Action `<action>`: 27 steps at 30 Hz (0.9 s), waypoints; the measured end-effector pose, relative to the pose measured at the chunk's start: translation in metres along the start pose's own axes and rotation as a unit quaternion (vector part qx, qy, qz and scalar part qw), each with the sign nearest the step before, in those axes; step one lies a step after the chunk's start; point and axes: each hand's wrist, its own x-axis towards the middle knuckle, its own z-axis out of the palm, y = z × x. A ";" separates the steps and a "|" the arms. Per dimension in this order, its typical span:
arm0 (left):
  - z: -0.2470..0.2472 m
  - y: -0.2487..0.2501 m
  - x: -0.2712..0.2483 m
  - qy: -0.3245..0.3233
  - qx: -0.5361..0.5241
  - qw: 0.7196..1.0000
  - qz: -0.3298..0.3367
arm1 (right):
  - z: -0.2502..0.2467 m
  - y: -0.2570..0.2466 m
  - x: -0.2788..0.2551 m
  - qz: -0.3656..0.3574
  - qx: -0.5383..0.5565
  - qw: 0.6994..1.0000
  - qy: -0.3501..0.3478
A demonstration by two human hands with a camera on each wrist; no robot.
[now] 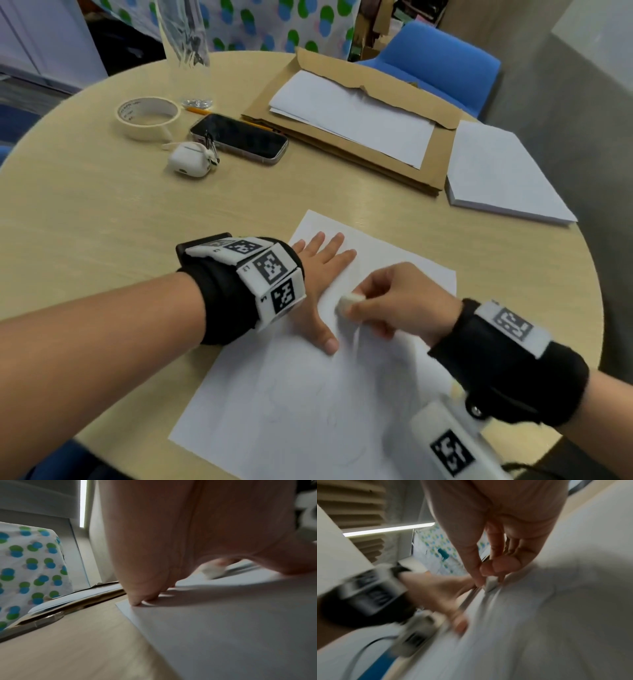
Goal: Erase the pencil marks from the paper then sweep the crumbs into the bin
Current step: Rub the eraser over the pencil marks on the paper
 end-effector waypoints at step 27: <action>-0.011 -0.002 0.003 -0.057 0.047 0.997 -0.006 | -0.026 -0.010 0.022 0.032 0.046 0.989 0.134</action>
